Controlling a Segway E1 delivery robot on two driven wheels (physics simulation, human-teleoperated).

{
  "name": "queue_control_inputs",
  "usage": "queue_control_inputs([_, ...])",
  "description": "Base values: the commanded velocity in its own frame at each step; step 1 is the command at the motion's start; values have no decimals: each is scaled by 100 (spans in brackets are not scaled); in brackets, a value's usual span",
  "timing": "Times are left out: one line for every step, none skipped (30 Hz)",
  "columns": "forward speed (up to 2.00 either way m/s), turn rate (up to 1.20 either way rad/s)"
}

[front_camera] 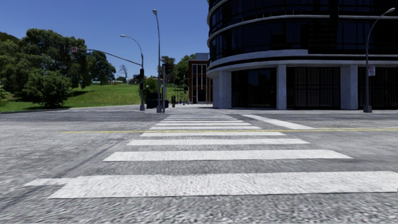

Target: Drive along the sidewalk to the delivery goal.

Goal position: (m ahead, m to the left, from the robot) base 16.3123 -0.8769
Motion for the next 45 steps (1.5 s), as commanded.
queue_control_inputs([154, 0])
queue_control_inputs([154, 0])
queue_control_inputs([154, 0])
queue_control_inputs([154, 0])
queue_control_inputs([154, 0])
queue_control_inputs([154, 0])
queue_control_inputs([154, 0])
queue_control_inputs([154, 0])
queue_control_inputs([154, 0])
queue_control_inputs([154, 0])
queue_control_inputs([154, 0])
queue_control_inputs([154, 0])
queue_control_inputs([154, 0])
queue_control_inputs([154, 0])
queue_control_inputs([154, 0])
queue_control_inputs([154, 0])
queue_control_inputs([154, 0])
queue_control_inputs([154, 0])
queue_control_inputs([154, 0])
queue_control_inputs([154, 0])
queue_control_inputs([154, 0])
queue_control_inputs([154, 0])
queue_control_inputs([154, 0])
queue_control_inputs([154, 0])
queue_control_inputs([154, 0])
queue_control_inputs([154, 0])
queue_control_inputs([154, 0])
queue_control_inputs([154, 0])
queue_control_inputs([154, 0])
queue_control_inputs([154, 0])
queue_control_inputs([154, 0])
queue_control_inputs([154, 0])
queue_control_inputs([154, 0])
queue_control_inputs([154, 0])
queue_control_inputs([155, 0])
queue_control_inputs([156, 0])
queue_control_inputs([157, 0])
queue_control_inputs([160, 0])
queue_control_inputs([160, 0])
queue_control_inputs([161, 0])
queue_control_inputs([162, 0])
queue_control_inputs([162, 0])
queue_control_inputs([163, 0])
queue_control_inputs([163, 0])
queue_control_inputs([163, 0])
